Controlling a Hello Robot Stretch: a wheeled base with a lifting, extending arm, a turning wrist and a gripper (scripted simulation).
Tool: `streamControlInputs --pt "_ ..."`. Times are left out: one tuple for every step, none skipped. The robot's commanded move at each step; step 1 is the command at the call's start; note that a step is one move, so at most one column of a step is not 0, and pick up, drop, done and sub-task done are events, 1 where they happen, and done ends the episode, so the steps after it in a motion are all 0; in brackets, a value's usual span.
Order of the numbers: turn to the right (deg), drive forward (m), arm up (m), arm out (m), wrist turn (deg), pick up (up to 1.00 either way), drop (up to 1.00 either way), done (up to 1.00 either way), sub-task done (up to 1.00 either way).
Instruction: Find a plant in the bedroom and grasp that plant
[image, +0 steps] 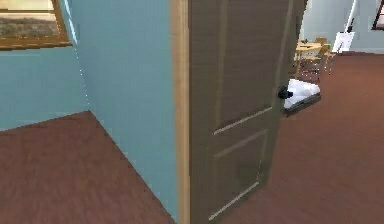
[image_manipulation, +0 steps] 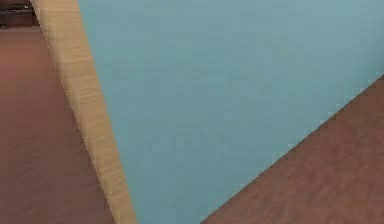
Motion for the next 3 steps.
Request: streamControlInputs --pt "-15.0 0.0 0.0 0.0 0.0 0.0 0.0 0.0 0.0" --pt "0.0 0.35 0.0 0.0 0.0 0.0 0.0 0.0 0.0" --pt "45.0 0.0 0.0 0.0 0.0 0.0 0.0 0.0 0.0"
